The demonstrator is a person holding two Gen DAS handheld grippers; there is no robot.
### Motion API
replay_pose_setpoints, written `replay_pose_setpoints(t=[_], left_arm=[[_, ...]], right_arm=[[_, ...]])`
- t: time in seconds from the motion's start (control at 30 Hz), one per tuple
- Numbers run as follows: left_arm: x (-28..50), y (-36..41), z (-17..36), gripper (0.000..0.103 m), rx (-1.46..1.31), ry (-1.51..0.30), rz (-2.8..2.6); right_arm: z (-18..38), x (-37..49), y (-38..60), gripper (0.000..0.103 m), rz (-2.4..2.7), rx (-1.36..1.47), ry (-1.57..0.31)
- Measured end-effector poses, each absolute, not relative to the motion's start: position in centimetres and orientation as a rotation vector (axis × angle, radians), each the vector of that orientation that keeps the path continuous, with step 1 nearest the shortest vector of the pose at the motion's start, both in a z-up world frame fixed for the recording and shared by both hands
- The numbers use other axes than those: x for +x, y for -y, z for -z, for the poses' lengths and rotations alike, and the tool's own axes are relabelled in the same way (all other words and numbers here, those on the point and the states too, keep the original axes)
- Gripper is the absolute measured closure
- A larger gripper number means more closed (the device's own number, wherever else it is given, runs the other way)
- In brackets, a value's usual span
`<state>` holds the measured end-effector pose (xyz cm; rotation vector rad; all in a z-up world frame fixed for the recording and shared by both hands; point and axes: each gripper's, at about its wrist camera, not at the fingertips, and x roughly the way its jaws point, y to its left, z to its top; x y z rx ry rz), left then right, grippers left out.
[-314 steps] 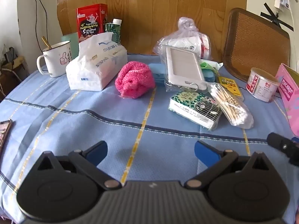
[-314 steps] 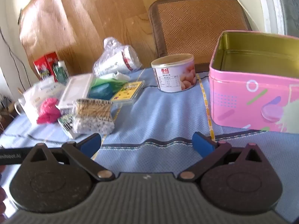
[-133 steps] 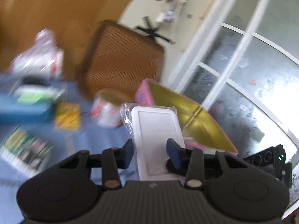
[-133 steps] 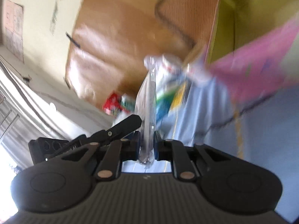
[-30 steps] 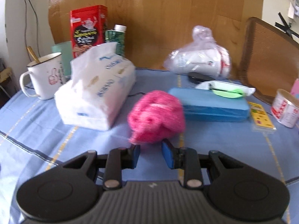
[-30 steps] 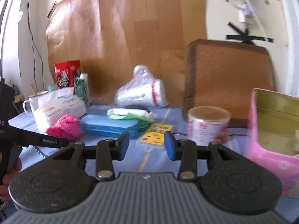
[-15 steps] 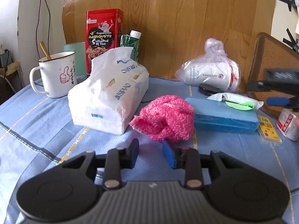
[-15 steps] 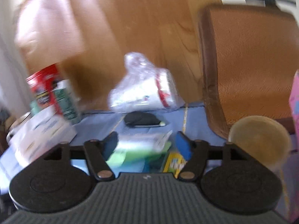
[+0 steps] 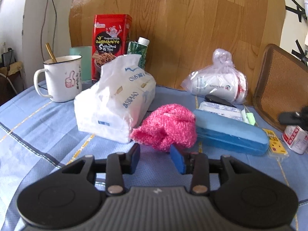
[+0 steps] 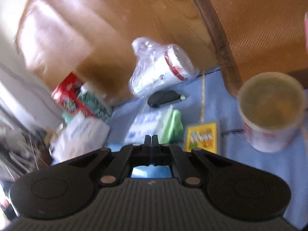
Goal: Organize soft objects
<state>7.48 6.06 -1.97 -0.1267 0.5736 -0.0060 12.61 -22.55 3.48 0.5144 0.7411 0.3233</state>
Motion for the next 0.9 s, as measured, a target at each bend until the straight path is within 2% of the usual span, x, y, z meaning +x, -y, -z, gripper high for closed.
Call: replay_pose_setpoints(t=[0.07, 0.17, 0.27, 0.33, 0.43, 0.47, 0.7, 0.77, 0.8, 0.9], left_arm=[[7.4, -5.8, 1.9, 0.066, -0.111, -0.569, -0.005], [7.0, -5.4, 1.8, 0.065, -0.087, -0.545, -0.009], [6.9, -5.4, 1.7, 0.06, -0.084, -0.535, -0.004], [7.0, -5.6, 1.7, 0.06, -0.097, -0.539, 0.006], [7.1, -5.9, 1.8, 0.06, -0.115, -0.544, 0.018], [7.2, -5.9, 1.8, 0.06, -0.116, -0.545, 0.021], [7.2, -6.0, 1.7, 0.056, -0.128, -0.543, 0.032], [7.2, -6.0, 1.7, 0.055, -0.13, -0.542, 0.031], [7.2, -6.0, 1.6, 0.054, -0.132, -0.54, 0.031], [7.2, -6.1, 1.5, 0.053, -0.137, -0.536, 0.029]], right_arm=[[-4.2, 12.1, 22.0, 0.097, -0.315, 0.431, -0.703], [-4.6, 14.8, 21.2, 0.092, -0.327, 0.463, -0.739], [-3.5, 19.0, 20.0, 0.081, -0.295, 0.474, -0.815], [-2.2, 21.4, 19.4, 0.067, -0.25, 0.463, -0.867], [-0.8, 23.2, 19.3, 0.053, -0.218, 0.464, -0.906], [-0.1, 23.8, 19.3, 0.052, -0.228, 0.476, -0.929], [-0.7, 24.4, 16.9, 0.052, -0.317, 0.401, -0.894], [-0.9, 24.3, 16.0, 0.059, -0.353, 0.369, -0.882], [-1.0, 24.1, 15.5, 0.069, -0.359, 0.337, -0.871], [-1.6, 23.1, 15.4, 0.08, -0.395, 0.341, -0.842]])
